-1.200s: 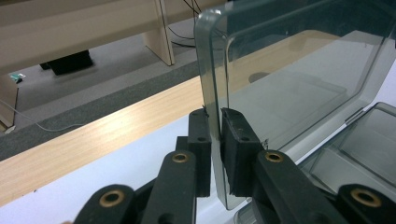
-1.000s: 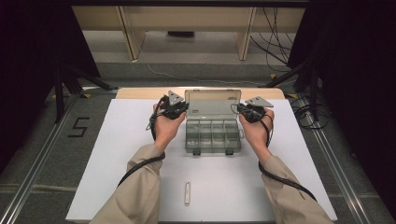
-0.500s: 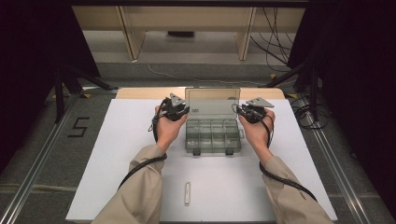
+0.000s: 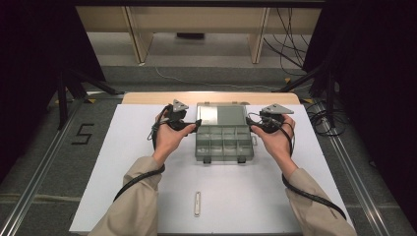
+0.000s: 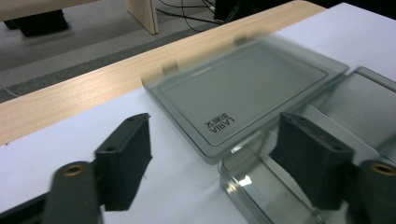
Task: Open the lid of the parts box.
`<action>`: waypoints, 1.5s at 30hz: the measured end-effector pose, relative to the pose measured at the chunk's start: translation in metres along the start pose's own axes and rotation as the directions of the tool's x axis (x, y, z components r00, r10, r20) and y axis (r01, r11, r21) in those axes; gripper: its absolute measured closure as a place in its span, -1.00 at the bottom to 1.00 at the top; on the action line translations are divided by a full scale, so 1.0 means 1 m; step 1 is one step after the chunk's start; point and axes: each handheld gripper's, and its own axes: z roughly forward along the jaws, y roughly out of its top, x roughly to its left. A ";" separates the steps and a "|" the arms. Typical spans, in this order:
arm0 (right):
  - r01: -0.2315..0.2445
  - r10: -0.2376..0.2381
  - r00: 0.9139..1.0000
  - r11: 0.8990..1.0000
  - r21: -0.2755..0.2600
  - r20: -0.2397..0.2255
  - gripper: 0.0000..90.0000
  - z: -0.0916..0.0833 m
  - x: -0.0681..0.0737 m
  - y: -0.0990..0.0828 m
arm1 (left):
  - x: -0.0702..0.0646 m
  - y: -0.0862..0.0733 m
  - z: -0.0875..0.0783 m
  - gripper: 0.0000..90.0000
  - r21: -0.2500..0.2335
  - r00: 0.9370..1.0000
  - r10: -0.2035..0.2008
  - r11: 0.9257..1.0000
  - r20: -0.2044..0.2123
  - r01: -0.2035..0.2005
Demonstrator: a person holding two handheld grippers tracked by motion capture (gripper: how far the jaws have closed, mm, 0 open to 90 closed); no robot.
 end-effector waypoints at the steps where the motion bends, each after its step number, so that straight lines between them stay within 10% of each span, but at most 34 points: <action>1: -0.006 0.006 1.000 1.000 0.006 -0.016 -0.23 -0.004 0.001 -0.001 | -0.002 -0.001 -0.005 -0.53 0.002 1.000 0.003 1.000 0.009 -0.003; 9: 0.038 -0.035 0.992 0.999 0.026 -0.119 -0.26 -0.032 0.026 -0.014 | -0.016 -0.022 -0.041 -0.58 0.025 0.997 0.066 0.997 0.037 -0.067; 27: 0.102 -0.080 0.952 0.993 0.059 -0.294 -0.28 -0.088 0.074 -0.057 | -0.036 -0.087 -0.096 -0.57 0.025 0.997 0.049 0.998 0.059 -0.051; 40: 0.105 -0.079 0.914 0.993 0.044 -0.399 -0.40 -0.102 0.094 -0.069 | -0.040 -0.102 -0.126 -0.99 0.024 0.998 0.051 0.998 0.030 -0.052; 45: 0.121 -0.097 0.917 0.992 0.037 -0.387 -0.41 -0.103 0.098 -0.069 | -0.039 -0.101 -0.126 -1.00 -0.002 0.999 0.024 1.000 0.030 -0.024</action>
